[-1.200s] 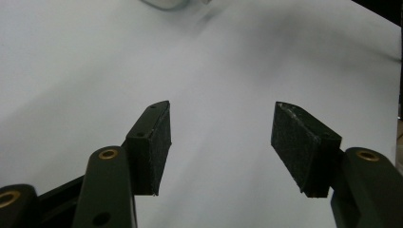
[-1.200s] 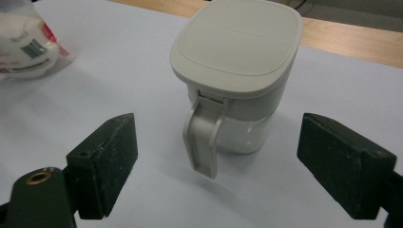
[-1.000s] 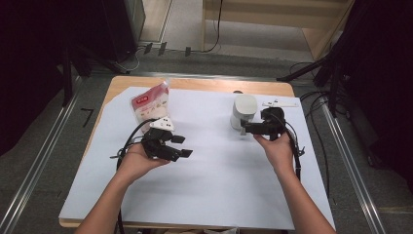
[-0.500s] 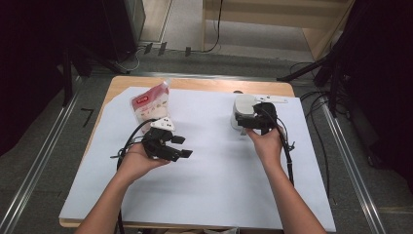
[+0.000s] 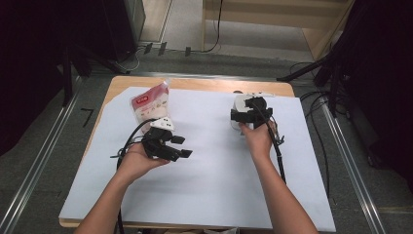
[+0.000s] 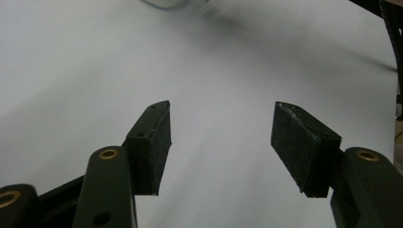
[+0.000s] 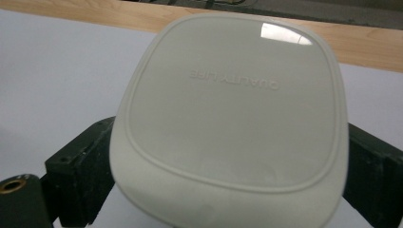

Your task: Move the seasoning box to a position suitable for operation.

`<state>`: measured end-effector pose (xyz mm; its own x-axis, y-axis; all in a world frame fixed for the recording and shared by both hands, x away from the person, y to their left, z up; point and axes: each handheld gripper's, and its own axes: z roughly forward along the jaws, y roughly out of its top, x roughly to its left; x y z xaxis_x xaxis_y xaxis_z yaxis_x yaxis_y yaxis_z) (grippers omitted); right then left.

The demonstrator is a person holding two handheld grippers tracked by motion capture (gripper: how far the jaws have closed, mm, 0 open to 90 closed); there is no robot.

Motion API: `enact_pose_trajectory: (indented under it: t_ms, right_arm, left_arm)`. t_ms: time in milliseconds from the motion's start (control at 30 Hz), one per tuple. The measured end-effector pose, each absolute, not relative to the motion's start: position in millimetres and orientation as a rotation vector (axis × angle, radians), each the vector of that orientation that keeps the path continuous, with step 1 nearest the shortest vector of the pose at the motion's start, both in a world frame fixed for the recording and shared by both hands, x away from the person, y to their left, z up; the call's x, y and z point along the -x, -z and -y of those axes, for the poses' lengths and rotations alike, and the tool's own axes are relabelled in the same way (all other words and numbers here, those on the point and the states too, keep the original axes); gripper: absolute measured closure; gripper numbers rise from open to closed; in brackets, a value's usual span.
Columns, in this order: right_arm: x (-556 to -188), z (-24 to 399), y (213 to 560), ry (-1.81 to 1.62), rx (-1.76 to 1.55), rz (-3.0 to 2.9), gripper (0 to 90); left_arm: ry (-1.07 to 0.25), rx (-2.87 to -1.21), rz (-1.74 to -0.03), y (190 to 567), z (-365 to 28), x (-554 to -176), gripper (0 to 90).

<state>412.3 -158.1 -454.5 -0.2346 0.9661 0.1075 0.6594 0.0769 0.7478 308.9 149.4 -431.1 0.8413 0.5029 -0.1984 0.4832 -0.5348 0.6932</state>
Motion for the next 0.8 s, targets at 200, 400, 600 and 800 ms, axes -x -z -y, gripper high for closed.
enact_pose_trajectory:
  t_ms: [200,400,600,800]
  right_arm:
    - [-418.9,156.0,462.5,-0.974,-1.664,-1.910,6.3]
    - [-423.2,152.8,466.1,-0.985,-1.674,-1.880,6.6]
    - [-425.5,150.8,468.9,-0.991,-1.678,-1.852,6.4]
    - [-425.0,150.2,467.7,-0.966,-1.677,-1.856,8.4]
  left_arm:
    - [-0.030,-2.220,-0.719,431.1,-150.0,-309.0,40.1]
    - [-0.026,-2.217,-0.718,432.1,-149.4,-309.6,40.0]
    - [-0.017,-2.218,-0.721,432.0,-150.3,-309.9,40.1]
    - [-0.020,-2.217,-0.722,432.4,-149.6,-309.7,40.0]
